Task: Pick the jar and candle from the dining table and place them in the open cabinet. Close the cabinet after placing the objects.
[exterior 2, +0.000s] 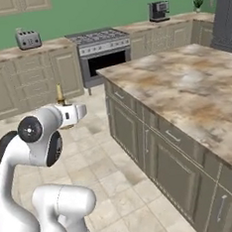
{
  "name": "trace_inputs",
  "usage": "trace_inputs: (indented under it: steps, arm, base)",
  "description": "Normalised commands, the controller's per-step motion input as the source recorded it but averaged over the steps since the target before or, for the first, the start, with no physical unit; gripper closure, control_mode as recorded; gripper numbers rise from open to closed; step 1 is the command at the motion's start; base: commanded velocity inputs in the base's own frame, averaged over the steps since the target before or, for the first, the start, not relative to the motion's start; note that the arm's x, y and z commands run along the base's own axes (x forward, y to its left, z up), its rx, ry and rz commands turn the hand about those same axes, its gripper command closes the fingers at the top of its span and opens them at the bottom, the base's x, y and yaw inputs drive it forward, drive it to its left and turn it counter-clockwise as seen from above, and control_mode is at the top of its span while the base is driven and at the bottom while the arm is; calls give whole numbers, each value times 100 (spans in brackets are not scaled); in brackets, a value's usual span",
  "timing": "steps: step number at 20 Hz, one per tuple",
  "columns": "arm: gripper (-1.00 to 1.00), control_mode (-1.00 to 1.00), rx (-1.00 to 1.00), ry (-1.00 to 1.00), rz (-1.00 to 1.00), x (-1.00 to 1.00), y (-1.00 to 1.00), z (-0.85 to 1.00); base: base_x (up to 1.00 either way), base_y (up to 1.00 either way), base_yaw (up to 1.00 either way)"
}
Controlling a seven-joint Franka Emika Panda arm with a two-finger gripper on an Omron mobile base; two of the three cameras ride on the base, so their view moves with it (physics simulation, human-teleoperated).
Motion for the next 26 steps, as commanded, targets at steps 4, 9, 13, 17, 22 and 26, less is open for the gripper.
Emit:
trace_inputs:
  steps: [4, 9, 13, 17, 22, 26]
  arm:
    - [100, 100, 0, 0, 0, 0, 0, 0]
    - [100, 100, 0, 0, 0, 0, 0, 0]
    - [100, 100, 0, 0, 0, 0, 0, 0]
    - [100, 100, 0, 0, 0, 0, 0, 0]
    - [100, 100, 0, 0, 0, 0, 0, 0]
    - [100, 100, 0, 0, 0, 0, 0, 0]
  base:
    - [100, 94, -4]
    - [100, 83, -6]
    - [100, 39, -12]
    - [100, -7, -3]
    - [100, -15, -3]
    - [80, 39, -6]
